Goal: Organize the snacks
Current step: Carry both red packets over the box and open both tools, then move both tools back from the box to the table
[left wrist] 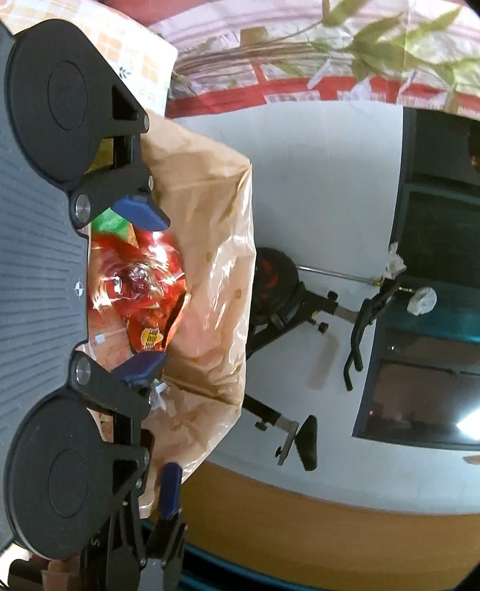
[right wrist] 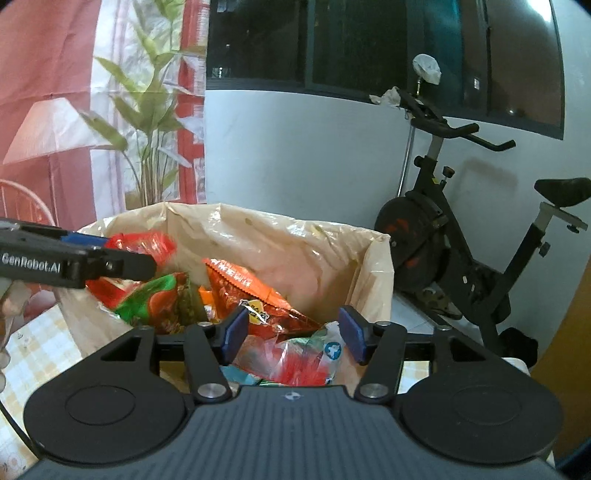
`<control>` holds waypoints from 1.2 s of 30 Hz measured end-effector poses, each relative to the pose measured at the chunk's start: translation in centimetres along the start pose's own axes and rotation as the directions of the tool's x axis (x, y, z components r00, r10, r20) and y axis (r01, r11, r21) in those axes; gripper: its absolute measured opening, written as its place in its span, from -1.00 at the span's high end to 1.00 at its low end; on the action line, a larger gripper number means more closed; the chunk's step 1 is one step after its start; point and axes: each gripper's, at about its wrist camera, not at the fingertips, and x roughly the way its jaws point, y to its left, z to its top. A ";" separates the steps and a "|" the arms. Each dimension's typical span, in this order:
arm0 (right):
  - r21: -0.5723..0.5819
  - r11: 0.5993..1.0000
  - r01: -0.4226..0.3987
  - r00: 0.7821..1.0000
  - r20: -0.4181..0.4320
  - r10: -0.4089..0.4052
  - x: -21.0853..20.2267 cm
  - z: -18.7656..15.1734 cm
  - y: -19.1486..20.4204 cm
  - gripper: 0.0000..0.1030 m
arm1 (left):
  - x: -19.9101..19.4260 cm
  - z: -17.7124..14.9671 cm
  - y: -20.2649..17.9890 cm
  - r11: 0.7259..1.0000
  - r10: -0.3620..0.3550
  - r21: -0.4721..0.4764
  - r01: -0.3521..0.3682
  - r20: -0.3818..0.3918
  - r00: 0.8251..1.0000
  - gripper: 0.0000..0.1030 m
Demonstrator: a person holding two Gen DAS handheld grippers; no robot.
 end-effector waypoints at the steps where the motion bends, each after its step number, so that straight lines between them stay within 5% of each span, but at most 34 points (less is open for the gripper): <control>1: 0.003 1.000 -0.003 1.000 0.000 0.003 -0.2 0.0 0.0 -0.28 | -0.4 0.1 0.1 1.000 0.002 0.003 -0.002 0.004 1.000 -0.53; 6: 0.035 0.999 -0.021 1.000 0.016 0.021 -1.4 0.3 0.4 -0.48 | -2.6 0.7 0.5 1.000 0.022 0.020 -0.023 0.027 0.999 -0.66; 22: 0.115 0.992 -0.042 0.994 0.105 0.030 -5.5 -1.1 3.4 -0.50 | -10.3 -3.1 4.5 0.998 0.066 -0.022 -0.065 0.028 0.997 -0.71; 36: 0.105 0.992 -0.070 0.997 0.044 0.065 -5.9 -5.0 6.9 -0.50 | -9.6 -8.8 6.4 0.985 0.157 -0.060 -0.163 -0.094 0.983 -0.71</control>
